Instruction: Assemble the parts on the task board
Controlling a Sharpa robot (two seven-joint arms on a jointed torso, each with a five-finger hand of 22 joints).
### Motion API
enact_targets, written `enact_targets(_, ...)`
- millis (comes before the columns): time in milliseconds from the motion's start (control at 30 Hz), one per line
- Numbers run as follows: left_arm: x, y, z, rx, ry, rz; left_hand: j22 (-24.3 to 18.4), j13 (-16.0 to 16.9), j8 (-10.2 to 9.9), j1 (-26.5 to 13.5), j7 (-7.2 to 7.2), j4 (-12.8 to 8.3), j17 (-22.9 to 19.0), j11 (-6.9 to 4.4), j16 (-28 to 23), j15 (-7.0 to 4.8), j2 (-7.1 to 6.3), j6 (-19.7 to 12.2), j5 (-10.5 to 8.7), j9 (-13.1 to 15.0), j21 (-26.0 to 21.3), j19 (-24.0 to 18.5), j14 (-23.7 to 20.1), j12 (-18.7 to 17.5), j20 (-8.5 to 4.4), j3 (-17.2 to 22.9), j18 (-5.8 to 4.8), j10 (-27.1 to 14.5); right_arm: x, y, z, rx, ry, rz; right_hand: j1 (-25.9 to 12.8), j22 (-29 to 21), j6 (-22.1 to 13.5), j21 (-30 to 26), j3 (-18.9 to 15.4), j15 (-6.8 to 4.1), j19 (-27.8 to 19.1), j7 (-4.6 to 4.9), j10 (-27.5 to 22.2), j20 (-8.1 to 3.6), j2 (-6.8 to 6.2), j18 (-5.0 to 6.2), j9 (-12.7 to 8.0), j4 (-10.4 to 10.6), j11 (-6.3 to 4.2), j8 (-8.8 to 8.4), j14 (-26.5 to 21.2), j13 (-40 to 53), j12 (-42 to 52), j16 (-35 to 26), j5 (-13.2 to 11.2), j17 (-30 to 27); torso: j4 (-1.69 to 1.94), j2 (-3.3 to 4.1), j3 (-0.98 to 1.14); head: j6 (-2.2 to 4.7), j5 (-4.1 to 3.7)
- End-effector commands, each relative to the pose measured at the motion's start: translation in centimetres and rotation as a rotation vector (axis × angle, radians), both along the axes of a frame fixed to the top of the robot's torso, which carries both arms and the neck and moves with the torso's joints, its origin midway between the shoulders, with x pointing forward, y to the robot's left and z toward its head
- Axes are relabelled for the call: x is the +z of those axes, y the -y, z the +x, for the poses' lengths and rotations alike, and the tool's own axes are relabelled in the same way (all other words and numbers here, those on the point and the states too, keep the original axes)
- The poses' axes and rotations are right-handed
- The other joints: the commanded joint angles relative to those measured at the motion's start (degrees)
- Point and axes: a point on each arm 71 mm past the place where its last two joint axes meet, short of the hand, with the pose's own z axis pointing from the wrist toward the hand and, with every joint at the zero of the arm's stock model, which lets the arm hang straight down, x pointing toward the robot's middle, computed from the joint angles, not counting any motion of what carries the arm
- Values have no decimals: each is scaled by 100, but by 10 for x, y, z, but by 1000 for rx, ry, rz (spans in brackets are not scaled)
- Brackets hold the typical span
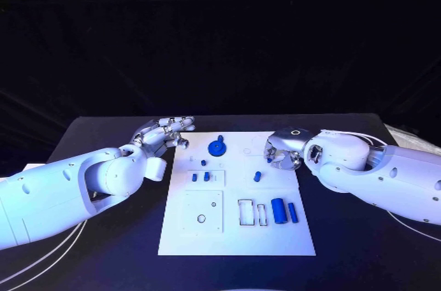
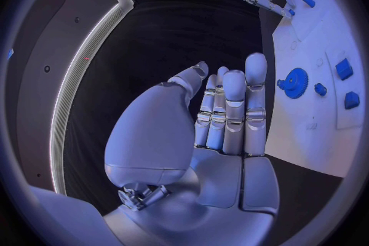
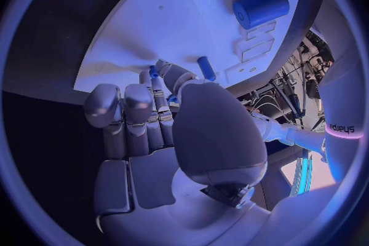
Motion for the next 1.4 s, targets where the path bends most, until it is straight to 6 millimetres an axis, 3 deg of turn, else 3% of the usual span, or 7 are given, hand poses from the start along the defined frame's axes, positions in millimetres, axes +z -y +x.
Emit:
enact_targets(33,2,2,-1,-15,13,-22,-8,14,38,27,-40,-7,-11,-5,22,-21,53,-12,3,4,-18,4,-37,40,-21,-33,41,-59,-5,-1,0,7,-18,-36,59,20,65,32,53,-9,37,6,77,1,33,-92,11,-10,-2,-11,115,-37,-35,-20,-41,-9,2,4,0,-1,6)
enact_targets(567,2,3,-2,-22,12,-18,-26,25,43,39,-37,-10,-18,-3,26,-20,65,-19,1,3,-43,0,-41,62,-22,-49,44,-79,-17,-4,3,-2,-47,-59,144,212,306,171,293,-23,141,6,396,-1,205,-125,50,-97,-21,31,143,-244,-48,80,-233,55,-2,3,3,-33,21)
enact_targets(800,2,4,-2,-24,11,-17,-29,31,45,47,-35,-13,-25,-1,27,-19,71,-28,0,1,-49,2,-45,77,-22,-61,43,-96,-14,-5,4,-7,0,-27,221,539,428,402,522,-46,320,3,597,-15,373,-189,82,-171,-42,61,196,-312,-37,225,-461,150,-7,0,0,-46,14)
enact_targets(1400,1,3,-1,-23,12,-8,-68,51,48,67,-24,-20,-69,10,19,-11,85,-65,-1,-6,-106,-9,-68,121,-18,-103,49,-162,8,-1,-5,-36,91,118,45,779,520,578,626,-73,436,-15,741,-15,329,-235,122,-142,-68,81,218,-381,-94,373,-558,236,-7,-4,-1,-28,-11)
